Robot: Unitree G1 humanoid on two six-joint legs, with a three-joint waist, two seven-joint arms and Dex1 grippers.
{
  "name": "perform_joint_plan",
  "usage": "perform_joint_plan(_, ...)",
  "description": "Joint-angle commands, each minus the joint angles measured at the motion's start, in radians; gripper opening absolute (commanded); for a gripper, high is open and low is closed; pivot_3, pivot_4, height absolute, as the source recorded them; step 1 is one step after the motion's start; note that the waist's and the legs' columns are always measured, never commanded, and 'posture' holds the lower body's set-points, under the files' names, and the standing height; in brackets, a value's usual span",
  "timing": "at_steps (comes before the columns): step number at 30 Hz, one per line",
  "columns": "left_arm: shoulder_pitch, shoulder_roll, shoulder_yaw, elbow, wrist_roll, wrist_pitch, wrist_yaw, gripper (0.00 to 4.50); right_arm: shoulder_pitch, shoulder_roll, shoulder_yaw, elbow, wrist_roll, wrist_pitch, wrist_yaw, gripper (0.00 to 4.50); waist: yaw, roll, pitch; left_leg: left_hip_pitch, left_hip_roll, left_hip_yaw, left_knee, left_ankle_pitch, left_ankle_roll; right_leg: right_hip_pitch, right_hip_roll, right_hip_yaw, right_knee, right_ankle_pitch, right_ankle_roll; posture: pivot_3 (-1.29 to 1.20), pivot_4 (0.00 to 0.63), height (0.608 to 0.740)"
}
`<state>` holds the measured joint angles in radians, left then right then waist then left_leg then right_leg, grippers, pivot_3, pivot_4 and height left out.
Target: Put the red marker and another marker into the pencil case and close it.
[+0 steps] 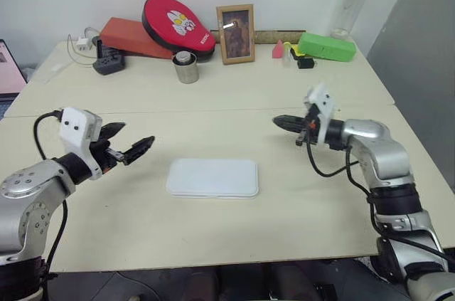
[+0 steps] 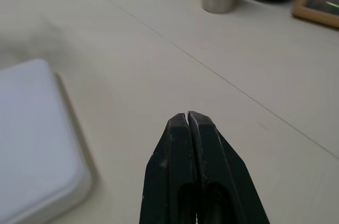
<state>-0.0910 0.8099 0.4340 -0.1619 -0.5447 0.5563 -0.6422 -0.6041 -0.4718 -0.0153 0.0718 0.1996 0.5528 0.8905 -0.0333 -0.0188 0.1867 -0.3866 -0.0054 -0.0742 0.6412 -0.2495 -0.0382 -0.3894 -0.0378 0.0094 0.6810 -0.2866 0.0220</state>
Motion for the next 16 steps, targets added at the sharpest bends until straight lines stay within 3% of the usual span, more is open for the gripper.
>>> perform_joint_plan(1,-0.018,0.026,0.048,0.066,0.027,-0.058,-0.025,4.5,0.003,-0.042,-0.066,-0.027,0.021,0.001,-0.051,0.02,-0.001,0.0,0.0,0.0,0.0,0.001,0.0,0.0,0.0,0.0,0.0,0.001,0.0,0.0,0.0,0.0,0.15,0.74)
perform_joint_plan(5,-0.03,0.034,0.042,0.119,0.033,-0.077,-0.057,4.5,0.028,-0.097,-0.1,-0.044,0.04,0.044,-0.07,0.02,0.002,0.0,0.0,0.0,0.0,0.001,0.0,0.0,0.0,0.0,0.0,0.001,0.0,0.0,0.0,0.0,0.15,0.74)
perform_joint_plan(8,-0.036,0.028,0.038,0.129,0.037,-0.083,-0.067,4.5,0.046,-0.122,-0.106,-0.07,0.069,0.093,-0.066,0.52,0.003,0.0,0.0,0.0,-0.001,0.001,0.0,0.0,0.0,0.0,0.0,0.001,0.0,0.0,0.0,0.0,0.15,0.74)
perform_joint_plan(16,-0.036,0.043,0.034,0.168,0.057,-0.086,-0.107,4.5,0.093,-0.198,-0.106,-0.123,0.096,0.121,-0.045,2.61,0.001,0.0,0.0,0.0,0.0,0.001,0.0,0.0,0.0,0.0,0.0,0.001,0.0,0.0,0.0,0.0,0.15,0.74)
